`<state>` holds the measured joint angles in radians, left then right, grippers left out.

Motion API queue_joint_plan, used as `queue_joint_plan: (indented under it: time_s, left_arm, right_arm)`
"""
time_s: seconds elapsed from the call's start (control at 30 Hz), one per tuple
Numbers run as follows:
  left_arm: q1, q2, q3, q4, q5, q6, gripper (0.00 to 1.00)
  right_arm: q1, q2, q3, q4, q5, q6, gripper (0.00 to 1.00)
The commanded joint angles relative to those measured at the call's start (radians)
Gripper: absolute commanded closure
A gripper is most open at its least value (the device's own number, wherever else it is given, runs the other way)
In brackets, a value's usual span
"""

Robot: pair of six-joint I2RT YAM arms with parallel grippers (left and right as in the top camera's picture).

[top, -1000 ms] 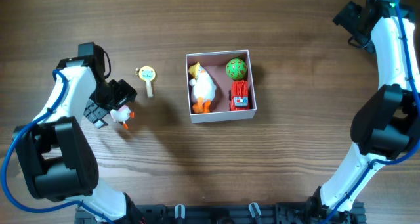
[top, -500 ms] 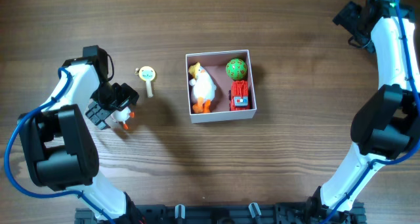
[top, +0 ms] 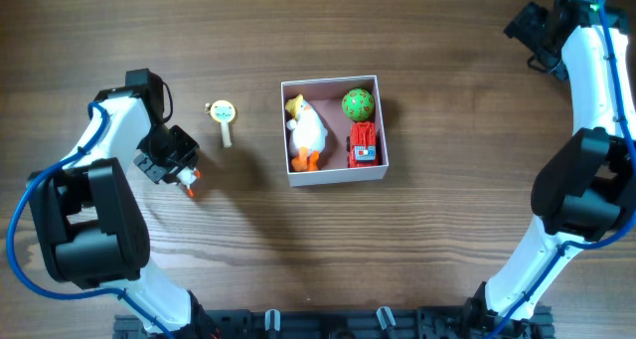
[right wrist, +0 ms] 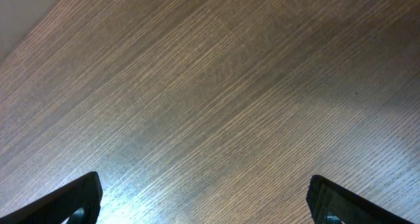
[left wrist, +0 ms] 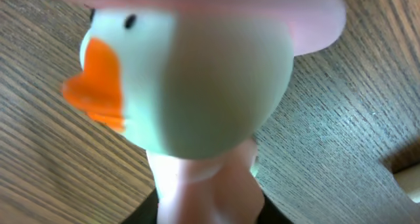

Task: Pack container
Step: 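Lift the pink-hatted duck and carry it right over the white box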

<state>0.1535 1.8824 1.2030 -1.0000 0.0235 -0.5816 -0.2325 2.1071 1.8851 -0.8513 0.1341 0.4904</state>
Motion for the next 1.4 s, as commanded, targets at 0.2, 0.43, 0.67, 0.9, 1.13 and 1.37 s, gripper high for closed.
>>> queue_joint_plan:
  time_s: [0.2, 0.43, 0.67, 0.9, 1.13, 1.37]
  left_arm:
    - [0.006, 0.006, 0.071, -0.064, -0.023, 0.096, 0.64]
    - [0.004, 0.003, 0.320, -0.211, -0.041, 0.134, 0.73]
    - [-0.060, -0.032, 0.536, -0.318, -0.036, 0.160, 0.80]
    - [-0.254, -0.100, 0.578, -0.283, 0.052, 0.160, 0.73]
    - [-0.511, -0.104, 0.578, -0.188, 0.121, 0.161, 0.73]
    - [-0.684, -0.099, 0.577, -0.099, 0.109, 0.164, 0.65]
  right_arm:
    - [-0.001, -0.029, -0.007, 0.002, -0.004, 0.009, 0.00]
    - [-0.001, -0.029, -0.007, 0.002, -0.004, 0.010, 0.00]
    - [-0.001, -0.029, -0.007, 0.002, -0.004, 0.009, 0.00]
    - [-0.001, -0.029, -0.007, 0.002, -0.004, 0.010, 0.00]
    - [-0.001, -0.029, -0.007, 0.002, -0.004, 0.009, 0.00]
    - [-0.001, -0.029, -0.007, 0.002, -0.004, 0.009, 0.00]
